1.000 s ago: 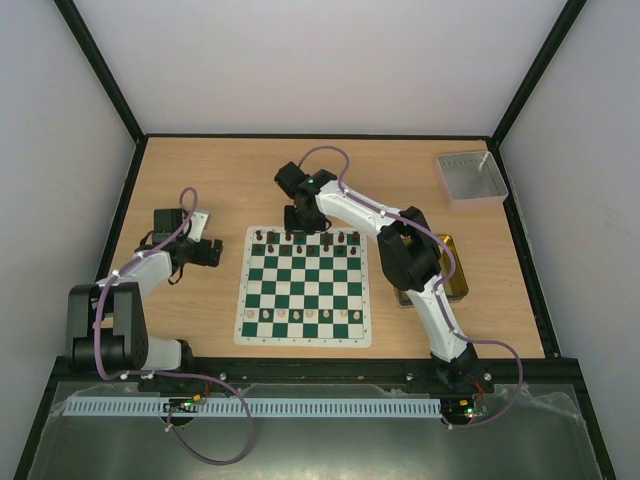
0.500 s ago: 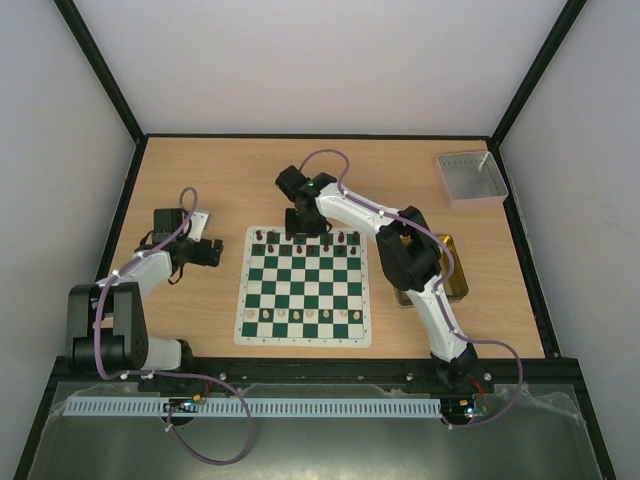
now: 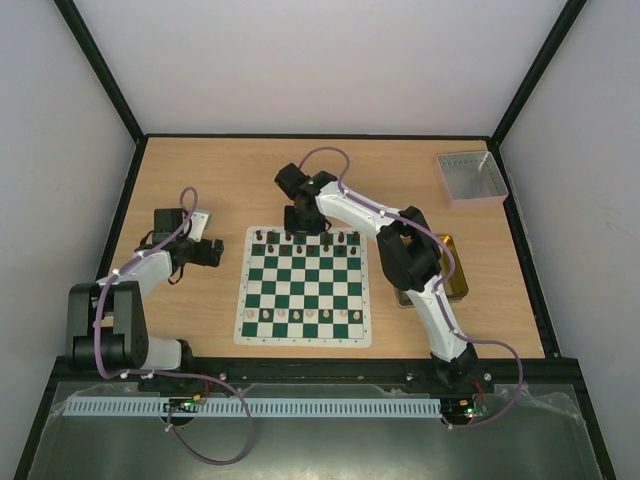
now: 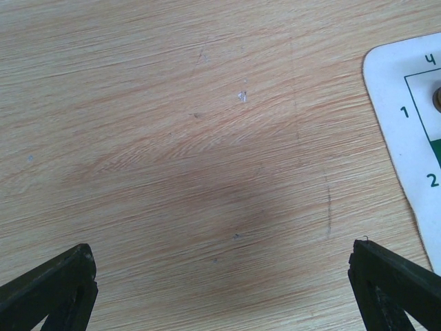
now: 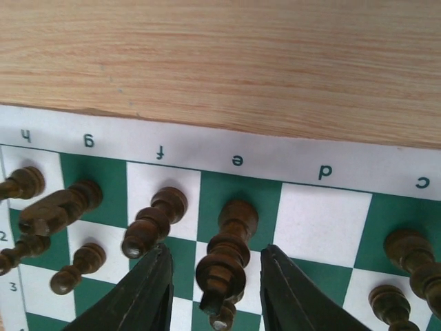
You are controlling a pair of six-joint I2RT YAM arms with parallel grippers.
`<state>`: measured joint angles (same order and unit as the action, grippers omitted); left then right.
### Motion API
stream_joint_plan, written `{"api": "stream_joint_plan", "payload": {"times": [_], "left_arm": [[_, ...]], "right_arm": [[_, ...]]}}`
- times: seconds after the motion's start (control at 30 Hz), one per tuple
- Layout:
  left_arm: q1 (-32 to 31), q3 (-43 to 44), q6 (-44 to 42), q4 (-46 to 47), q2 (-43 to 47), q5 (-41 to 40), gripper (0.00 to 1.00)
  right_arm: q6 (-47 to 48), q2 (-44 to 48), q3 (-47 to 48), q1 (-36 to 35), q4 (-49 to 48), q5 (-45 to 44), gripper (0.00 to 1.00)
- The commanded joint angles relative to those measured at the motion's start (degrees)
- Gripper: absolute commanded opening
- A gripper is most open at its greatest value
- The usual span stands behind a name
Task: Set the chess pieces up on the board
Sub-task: Place the chess piece on the chessboard, then pick up the chess piece from the storage box.
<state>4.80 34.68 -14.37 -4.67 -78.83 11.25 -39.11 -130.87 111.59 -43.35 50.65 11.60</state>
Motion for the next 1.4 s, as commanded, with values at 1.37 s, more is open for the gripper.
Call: {"api": "stream_joint_plan", "payload": {"times": [1.37], "left_arm": [[-0.1, 2.3, -0.6, -2.2, -0.7, 2.4, 0.99]], "right_arm": [[0.2, 55.3, -62.2, 40.2, -10.8, -6.4, 0.34]]}}
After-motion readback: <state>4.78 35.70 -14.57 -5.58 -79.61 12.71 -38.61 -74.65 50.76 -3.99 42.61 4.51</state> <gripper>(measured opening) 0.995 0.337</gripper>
